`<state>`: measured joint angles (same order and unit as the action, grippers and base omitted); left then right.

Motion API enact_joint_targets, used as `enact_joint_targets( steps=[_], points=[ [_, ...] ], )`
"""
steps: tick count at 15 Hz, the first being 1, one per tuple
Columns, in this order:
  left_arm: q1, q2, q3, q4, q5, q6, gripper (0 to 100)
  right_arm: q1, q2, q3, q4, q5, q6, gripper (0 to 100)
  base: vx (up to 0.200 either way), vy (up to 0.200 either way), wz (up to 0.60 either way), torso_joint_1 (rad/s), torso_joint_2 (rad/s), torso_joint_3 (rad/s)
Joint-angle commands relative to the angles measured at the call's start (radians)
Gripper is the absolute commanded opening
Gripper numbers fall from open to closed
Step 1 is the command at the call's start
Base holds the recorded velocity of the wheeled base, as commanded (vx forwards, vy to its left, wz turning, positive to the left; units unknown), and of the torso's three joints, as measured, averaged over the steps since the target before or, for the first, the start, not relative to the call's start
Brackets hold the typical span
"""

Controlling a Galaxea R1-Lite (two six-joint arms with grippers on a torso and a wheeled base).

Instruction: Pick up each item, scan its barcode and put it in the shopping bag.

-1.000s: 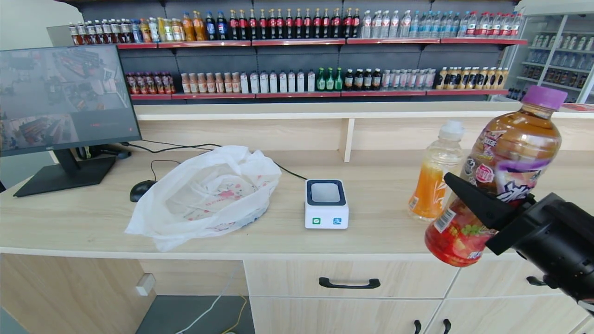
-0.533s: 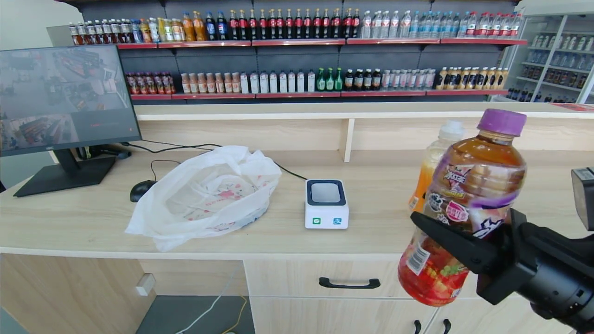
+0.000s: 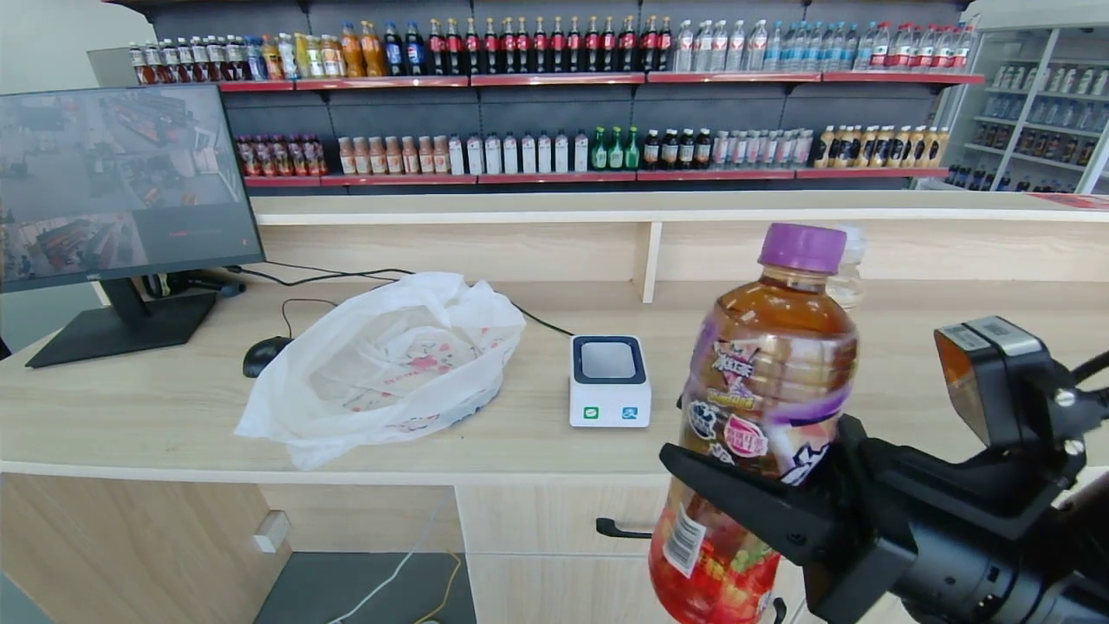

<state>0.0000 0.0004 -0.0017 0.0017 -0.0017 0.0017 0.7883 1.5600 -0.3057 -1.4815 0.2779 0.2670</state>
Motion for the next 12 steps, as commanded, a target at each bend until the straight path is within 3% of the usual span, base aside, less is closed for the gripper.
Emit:
enact_joint_targets(
  steps=[1, 3, 12],
  points=[
    [0.000, 0.000, 0.000, 0.000, 0.000, 0.000, 100, 0.022, 0.098, -0.107, -0.022, 0.000, 0.074, 0, 0.000, 0.000, 0.00, 0.000, 0.00, 0.000],
    [0.000, 0.000, 0.002, 0.000, 0.000, 0.000, 100, 0.022, 0.161, -0.131, -0.089, 0.000, 0.173, 0, 0.000, 0.000, 0.00, 0.000, 0.00, 0.000],
    [0.002, 0.000, 0.000, 0.000, 0.000, 0.000, 100, 0.065, 0.077, -0.144, -0.089, 0.000, 0.528, 0, 0.000, 0.000, 0.00, 0.000, 0.00, 0.000]
  ],
)
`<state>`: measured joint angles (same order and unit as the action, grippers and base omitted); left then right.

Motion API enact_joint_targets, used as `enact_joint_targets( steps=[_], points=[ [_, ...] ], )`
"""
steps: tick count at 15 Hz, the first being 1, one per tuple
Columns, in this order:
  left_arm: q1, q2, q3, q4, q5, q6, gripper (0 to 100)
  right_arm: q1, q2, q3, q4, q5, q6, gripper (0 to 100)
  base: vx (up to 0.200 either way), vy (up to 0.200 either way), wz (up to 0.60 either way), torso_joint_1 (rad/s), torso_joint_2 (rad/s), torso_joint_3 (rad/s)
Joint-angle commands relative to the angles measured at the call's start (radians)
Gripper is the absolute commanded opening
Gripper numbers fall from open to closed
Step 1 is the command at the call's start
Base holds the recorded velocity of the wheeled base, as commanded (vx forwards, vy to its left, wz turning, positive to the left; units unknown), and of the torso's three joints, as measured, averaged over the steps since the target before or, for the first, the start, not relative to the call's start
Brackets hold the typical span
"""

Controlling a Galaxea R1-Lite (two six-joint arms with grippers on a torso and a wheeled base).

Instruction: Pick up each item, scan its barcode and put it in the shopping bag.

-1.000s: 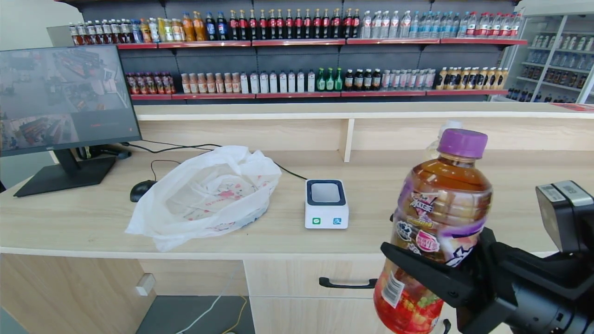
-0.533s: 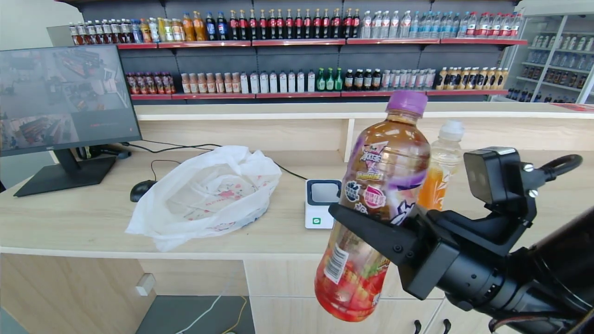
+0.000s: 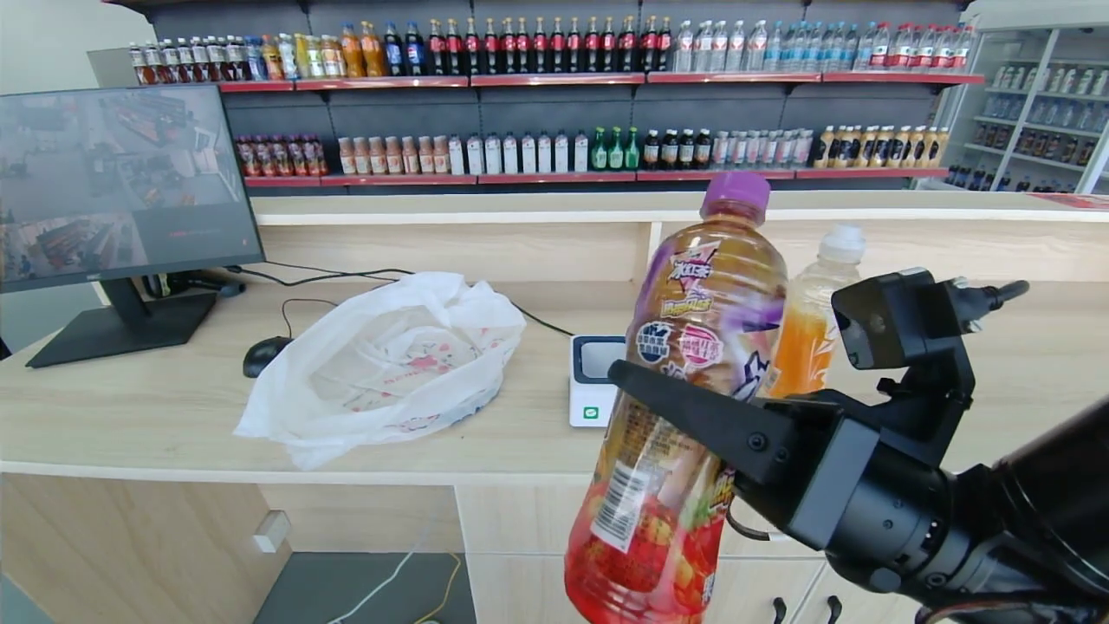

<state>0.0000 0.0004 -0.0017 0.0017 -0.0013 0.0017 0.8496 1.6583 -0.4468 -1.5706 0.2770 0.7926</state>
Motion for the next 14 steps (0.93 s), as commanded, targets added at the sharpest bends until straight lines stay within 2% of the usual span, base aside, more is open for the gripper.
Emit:
enact_joint_targets(
  steps=[1, 7, 14],
  points=[
    [0.000, 0.000, 0.000, 0.000, 0.000, 0.000, 100, 0.008, -0.037, 0.003, 0.000, 0.001, 0.024, 0, 0.000, 0.000, 0.00, 0.000, 0.00, 0.000],
    [0.000, 0.000, 0.000, 0.000, 0.000, 0.000, 100, 0.031, -0.057, -0.046, 0.000, 0.001, 0.102, 0, 0.000, 0.000, 0.00, 0.000, 0.00, 0.000],
    [0.000, 0.000, 0.000, 0.000, 0.000, 0.000, 100, 0.031, -0.058, -0.047, 0.000, 0.001, 0.108, 0, 0.000, 0.000, 0.00, 0.000, 0.00, 0.000]
  ],
)
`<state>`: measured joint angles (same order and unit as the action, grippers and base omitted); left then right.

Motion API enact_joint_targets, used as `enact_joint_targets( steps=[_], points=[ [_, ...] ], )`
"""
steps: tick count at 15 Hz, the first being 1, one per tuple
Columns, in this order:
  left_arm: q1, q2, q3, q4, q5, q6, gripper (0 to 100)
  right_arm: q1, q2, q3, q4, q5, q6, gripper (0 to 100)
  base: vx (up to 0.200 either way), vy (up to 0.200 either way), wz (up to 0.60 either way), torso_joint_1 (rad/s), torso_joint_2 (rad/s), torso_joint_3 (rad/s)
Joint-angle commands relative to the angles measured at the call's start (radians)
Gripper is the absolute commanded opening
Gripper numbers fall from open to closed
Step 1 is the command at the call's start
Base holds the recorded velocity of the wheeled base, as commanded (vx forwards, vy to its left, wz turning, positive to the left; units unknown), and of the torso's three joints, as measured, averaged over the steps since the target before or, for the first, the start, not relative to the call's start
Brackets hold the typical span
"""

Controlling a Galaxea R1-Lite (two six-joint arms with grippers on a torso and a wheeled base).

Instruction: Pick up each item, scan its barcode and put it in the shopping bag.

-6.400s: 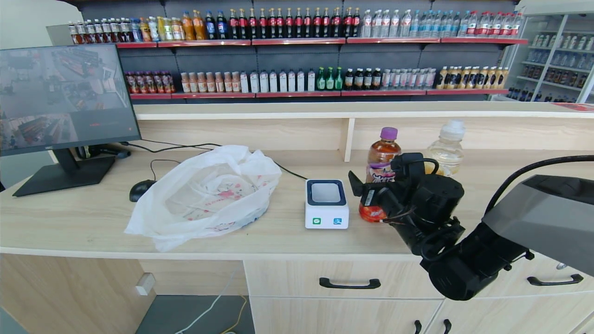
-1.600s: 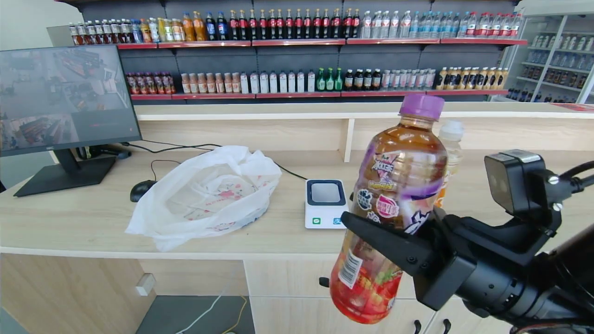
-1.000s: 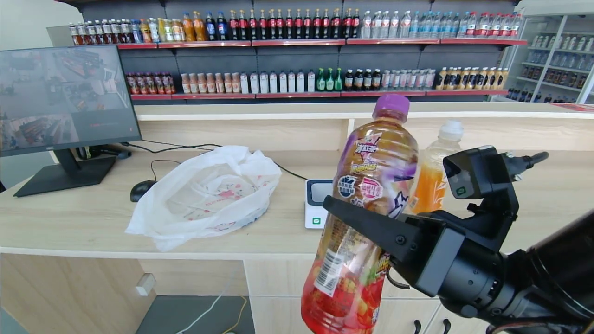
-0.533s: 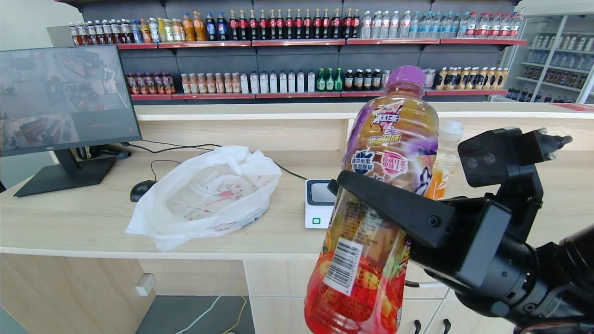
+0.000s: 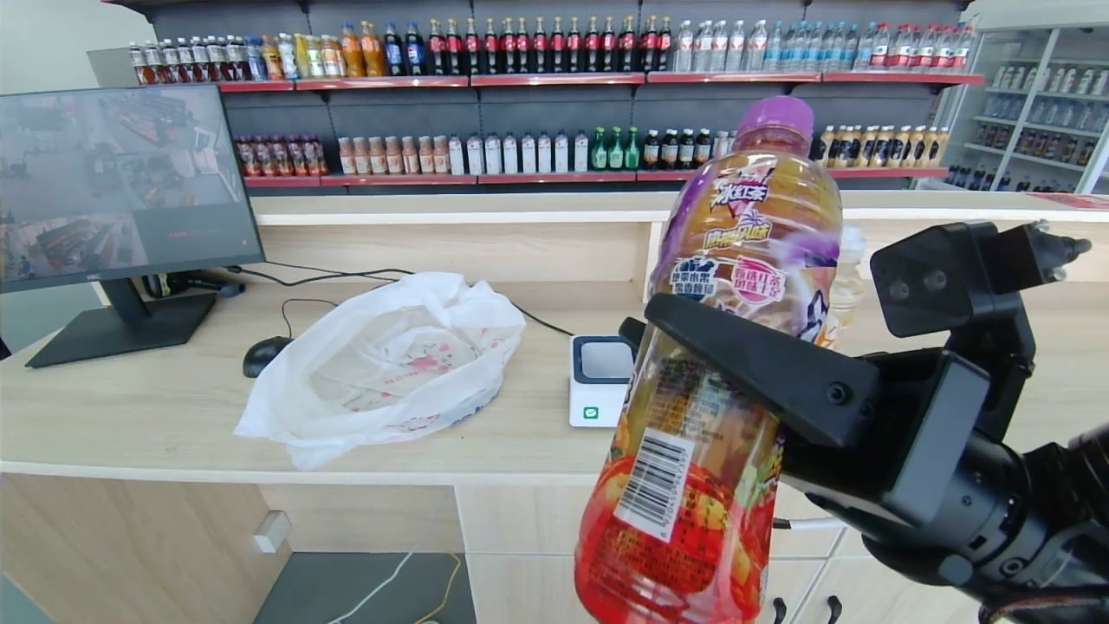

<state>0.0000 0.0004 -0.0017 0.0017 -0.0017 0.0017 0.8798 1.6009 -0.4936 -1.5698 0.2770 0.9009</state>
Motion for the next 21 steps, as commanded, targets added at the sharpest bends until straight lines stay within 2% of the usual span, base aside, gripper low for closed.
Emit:
enact_joint_targets(
  steps=[1, 17, 21],
  points=[
    [0.000, 0.000, 0.000, 0.000, 0.000, 0.000, 100, 0.001, -0.001, 0.000, -0.001, 0.001, 0.000, 0, 0.000, 0.000, 0.00, 0.000, 0.00, 0.000],
    [0.000, 0.000, 0.000, 0.000, 0.000, 0.000, 100, 0.001, -0.025, 0.021, -0.001, 0.001, -0.007, 0, 0.000, 0.000, 0.00, 0.000, 0.00, 0.000],
    [0.000, 0.000, 0.002, 0.000, 0.000, 0.000, 100, -0.024, -0.024, 0.053, -0.001, -0.004, -0.122, 0, 0.000, 0.000, 0.00, 0.000, 0.00, 0.000]
  ],
)
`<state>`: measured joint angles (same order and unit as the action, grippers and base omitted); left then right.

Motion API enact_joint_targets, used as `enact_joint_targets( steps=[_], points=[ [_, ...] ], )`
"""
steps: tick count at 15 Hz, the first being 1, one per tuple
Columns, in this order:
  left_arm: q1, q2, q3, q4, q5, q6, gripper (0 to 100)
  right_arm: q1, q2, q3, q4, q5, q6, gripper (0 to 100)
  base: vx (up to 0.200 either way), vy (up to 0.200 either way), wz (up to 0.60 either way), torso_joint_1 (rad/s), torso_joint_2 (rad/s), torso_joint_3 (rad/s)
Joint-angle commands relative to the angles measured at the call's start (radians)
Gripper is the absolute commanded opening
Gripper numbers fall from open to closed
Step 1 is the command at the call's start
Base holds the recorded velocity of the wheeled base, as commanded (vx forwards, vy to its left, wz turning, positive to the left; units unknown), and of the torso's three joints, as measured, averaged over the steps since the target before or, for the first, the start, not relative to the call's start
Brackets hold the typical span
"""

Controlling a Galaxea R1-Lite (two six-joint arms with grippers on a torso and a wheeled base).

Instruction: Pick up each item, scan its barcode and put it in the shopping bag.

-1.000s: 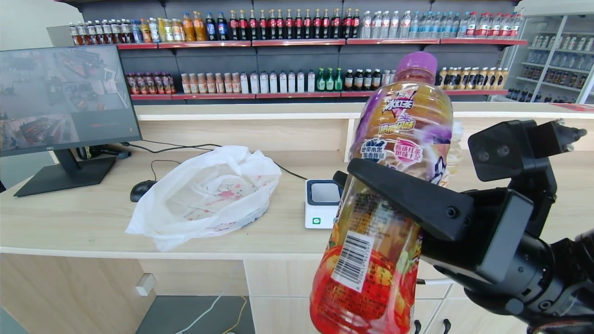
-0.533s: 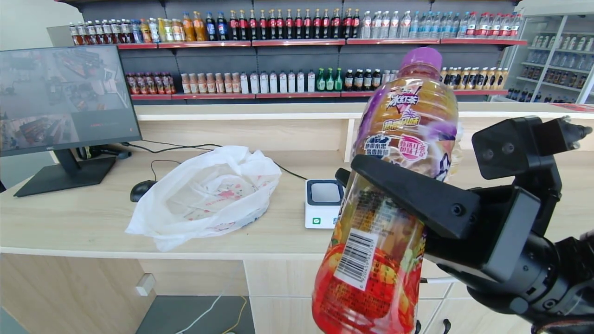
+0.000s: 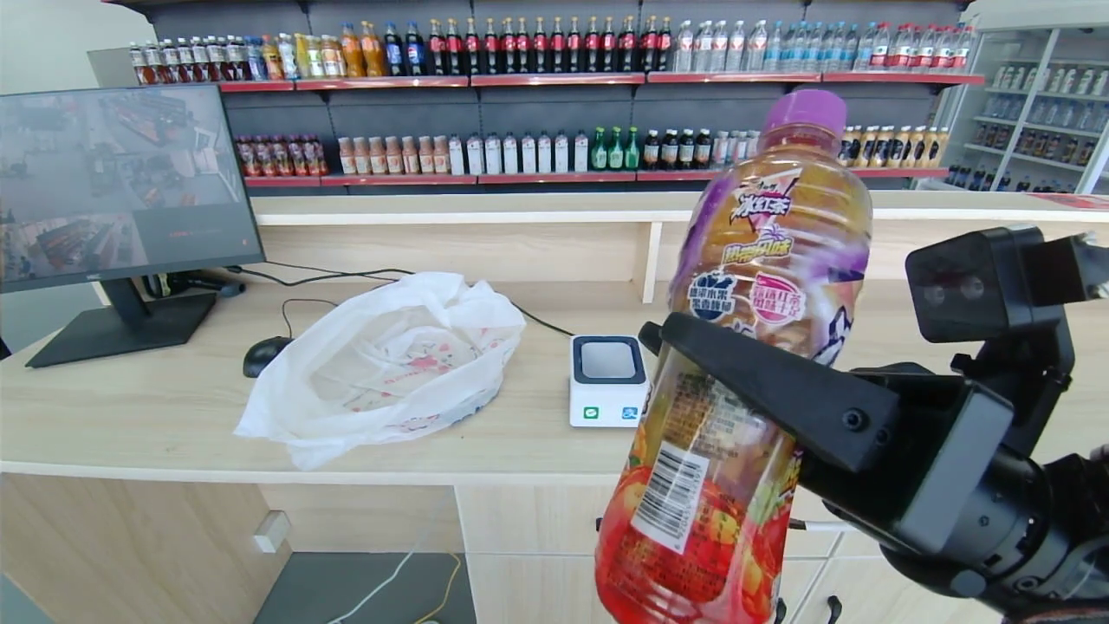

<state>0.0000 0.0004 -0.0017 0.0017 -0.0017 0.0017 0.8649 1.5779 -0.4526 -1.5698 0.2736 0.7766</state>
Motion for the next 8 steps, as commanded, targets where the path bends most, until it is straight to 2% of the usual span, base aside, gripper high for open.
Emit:
enact_joint_targets(
  steps=[1, 2, 6, 8],
  points=[
    [0.000, 0.000, 0.000, 0.000, 0.000, 0.000, 100, -0.021, 0.005, 0.015, -0.001, -0.001, -0.039, 0, 0.000, 0.000, 0.00, 0.000, 0.00, 0.000],
    [0.000, 0.000, 0.000, 0.000, 0.000, 0.000, 100, -0.021, 0.007, 0.015, -0.001, -0.001, -0.042, 0, 0.000, 0.000, 0.00, 0.000, 0.00, 0.000],
    [0.000, 0.000, 0.000, 0.000, 0.000, 0.000, 100, -0.076, 0.050, 0.094, -0.001, -0.001, -0.395, 0, 0.000, 0.000, 0.00, 0.000, 0.00, 0.000],
    [0.000, 0.000, 0.000, 0.000, 0.000, 0.000, 100, -0.079, 0.050, 0.129, -0.001, -0.016, -0.508, 0, 0.000, 0.000, 0.00, 0.000, 0.00, 0.000]
  ],
)
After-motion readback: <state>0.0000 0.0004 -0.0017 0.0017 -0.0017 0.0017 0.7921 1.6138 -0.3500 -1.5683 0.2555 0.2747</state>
